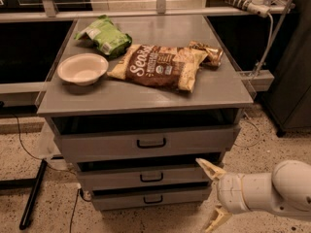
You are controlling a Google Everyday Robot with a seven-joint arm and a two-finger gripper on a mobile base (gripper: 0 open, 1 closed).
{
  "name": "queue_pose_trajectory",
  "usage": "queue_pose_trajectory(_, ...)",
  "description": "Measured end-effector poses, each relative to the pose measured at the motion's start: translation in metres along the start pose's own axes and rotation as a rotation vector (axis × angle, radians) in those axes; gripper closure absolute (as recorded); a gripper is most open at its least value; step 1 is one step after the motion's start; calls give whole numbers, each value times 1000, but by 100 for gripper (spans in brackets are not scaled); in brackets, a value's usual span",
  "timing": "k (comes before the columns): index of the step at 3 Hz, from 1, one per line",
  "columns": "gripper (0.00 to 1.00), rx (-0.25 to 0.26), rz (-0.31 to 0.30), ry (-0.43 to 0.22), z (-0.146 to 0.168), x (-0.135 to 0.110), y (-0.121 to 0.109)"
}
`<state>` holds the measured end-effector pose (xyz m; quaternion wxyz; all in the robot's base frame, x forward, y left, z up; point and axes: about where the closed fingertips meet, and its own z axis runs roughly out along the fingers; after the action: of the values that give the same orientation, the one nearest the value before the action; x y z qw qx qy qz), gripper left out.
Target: Open middle drawer
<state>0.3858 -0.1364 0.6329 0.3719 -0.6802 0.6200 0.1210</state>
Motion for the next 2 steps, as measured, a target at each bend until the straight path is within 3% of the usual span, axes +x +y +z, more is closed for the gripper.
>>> queue_pose_trajectory(1, 0, 25, 1, 37, 29, 39, -17)
queue_pose_trajectory(2, 0, 38, 39, 88, 47, 84, -42)
